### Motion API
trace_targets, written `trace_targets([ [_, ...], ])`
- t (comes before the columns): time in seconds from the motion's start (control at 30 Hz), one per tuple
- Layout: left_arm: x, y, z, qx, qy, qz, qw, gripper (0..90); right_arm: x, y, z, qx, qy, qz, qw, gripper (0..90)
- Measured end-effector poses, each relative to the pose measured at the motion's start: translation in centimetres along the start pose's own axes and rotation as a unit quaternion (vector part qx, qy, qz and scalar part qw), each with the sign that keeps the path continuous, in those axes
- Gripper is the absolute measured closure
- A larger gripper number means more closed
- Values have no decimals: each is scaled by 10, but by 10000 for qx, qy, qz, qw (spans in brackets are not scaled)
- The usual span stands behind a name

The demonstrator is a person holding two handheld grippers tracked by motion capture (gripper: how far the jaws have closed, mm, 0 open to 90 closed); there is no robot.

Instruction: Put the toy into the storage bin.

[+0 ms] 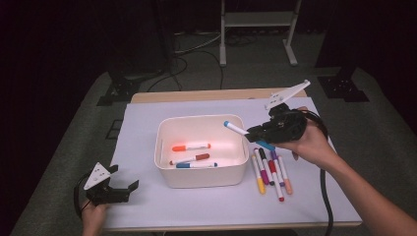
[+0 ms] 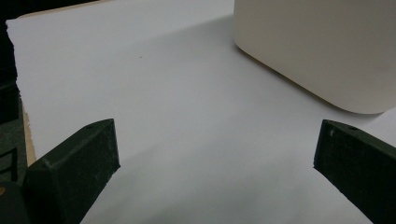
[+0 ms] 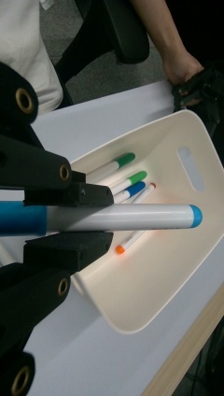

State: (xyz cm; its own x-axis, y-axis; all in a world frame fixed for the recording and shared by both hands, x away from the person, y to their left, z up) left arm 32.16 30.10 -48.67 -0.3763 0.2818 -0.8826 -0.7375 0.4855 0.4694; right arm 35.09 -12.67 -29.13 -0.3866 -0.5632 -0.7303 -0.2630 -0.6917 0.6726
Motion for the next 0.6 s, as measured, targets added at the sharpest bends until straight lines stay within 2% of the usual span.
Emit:
trace_targets([
  [0.37,0,0,0,26,50,-3,10000,0,-25,-32,19,-386,369,128,9985,757],
  [0.6,0,0,0,33,58,-3,10000,0,-37,-54,30,-621,501,203,9966,757],
])
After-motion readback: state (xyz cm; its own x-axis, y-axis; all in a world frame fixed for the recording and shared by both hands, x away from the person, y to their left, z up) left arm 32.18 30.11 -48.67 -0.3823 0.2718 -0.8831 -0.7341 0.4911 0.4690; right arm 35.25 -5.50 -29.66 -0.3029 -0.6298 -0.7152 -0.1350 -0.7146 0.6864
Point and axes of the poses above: each handheld gripper's, and its own axes: y roughly backward along the jaws, x roughly out of its underside, z roughly to its left, the point moved 7 cm from there along -y, roughly forward along the jaws
